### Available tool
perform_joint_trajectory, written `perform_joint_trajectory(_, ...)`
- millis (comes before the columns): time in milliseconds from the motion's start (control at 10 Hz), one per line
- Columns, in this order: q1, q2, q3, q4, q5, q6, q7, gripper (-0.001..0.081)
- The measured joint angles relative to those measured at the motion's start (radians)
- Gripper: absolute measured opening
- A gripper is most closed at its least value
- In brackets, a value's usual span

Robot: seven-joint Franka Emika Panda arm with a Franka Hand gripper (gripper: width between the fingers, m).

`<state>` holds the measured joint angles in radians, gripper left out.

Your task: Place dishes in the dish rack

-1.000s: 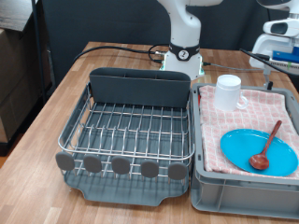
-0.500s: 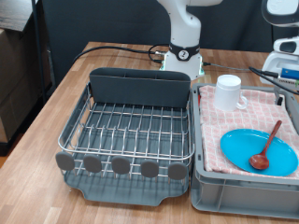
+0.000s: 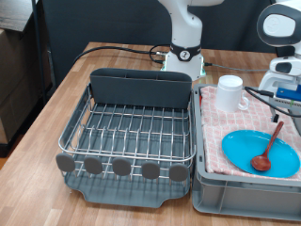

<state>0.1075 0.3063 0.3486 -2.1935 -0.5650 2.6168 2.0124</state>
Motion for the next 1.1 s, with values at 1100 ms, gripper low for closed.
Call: perform_joint_trajectory(1100, 0.008, 0.064, -0.065, -0.012, -0.092, 0.053, 0.128, 0.0803)
